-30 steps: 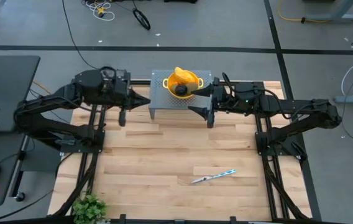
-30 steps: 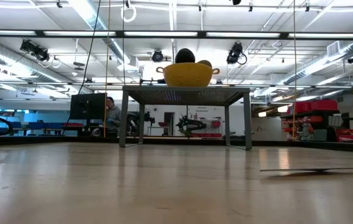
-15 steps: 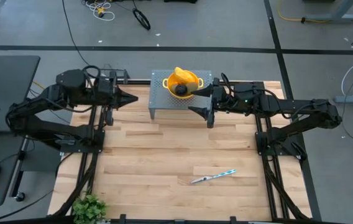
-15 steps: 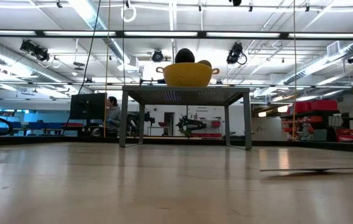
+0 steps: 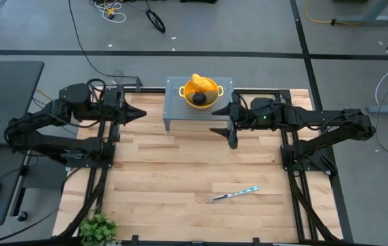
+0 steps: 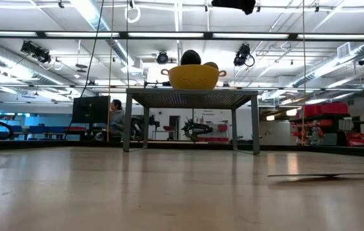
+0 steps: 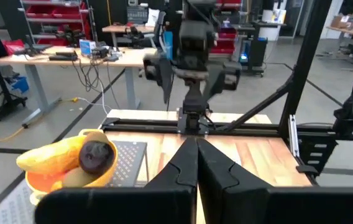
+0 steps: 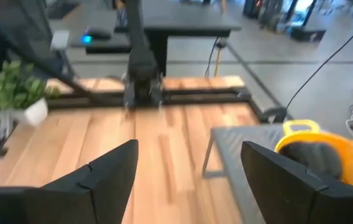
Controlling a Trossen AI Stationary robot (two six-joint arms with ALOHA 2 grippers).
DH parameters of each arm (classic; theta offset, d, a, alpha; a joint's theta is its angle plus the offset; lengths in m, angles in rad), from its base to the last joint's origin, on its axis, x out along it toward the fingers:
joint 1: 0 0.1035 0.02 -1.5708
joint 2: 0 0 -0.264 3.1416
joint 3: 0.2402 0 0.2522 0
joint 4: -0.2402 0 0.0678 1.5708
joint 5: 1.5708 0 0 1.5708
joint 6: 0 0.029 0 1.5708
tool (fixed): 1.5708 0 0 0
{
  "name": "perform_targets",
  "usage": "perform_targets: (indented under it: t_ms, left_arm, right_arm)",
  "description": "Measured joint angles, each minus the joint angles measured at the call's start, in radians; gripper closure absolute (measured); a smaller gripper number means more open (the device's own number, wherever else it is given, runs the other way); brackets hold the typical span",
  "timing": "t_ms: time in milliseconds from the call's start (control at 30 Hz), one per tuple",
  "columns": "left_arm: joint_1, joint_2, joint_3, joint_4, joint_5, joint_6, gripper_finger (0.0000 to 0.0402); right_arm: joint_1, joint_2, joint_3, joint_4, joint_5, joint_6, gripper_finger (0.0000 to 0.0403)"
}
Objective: Pick & Place Fruit
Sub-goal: Put the blue patterned knife on the shelf to the right of the yellow strainer bowl
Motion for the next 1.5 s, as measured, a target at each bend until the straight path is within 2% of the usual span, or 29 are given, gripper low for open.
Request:
perform_targets:
  t_ms: [533,733,967,1100,1200,1500]
  left_arm:
    - [0.0,-0.042,0.0,-0.009,-0.019,0.006,0.04]
    - [0.0,-0.04,0.0,-0.008,-0.019,0.005,0.04]
    - [0.0,-0.04,0.0,-0.009,-0.019,0.006,0.04]
    - [0.0,-0.04,0.0,-0.009,-0.019,0.011,0.04]
    - [0.0,-0.04,0.0,-0.009,-0.019,0.017,0.04]
    - [0.0,-0.04,0.0,-0.009,-0.019,0.014,0.04]
  right_arm:
    - [0.094,0.0,0.0,-0.043,-0.001,-0.003,0.0175]
    - [0.151,0.0,0.0,-0.086,-0.086,-0.046,0.0238]
    - [0.224,0.0,0.0,-0.169,-0.088,-0.046,0.0327]
    - [0.255,0.0,0.0,-0.176,-0.088,-0.046,0.0361]
    - [0.271,0.0,0.0,-0.176,-0.088,-0.046,0.0373]
    - [0.297,0.0,0.0,-0.184,-0.086,-0.044,0.0376]
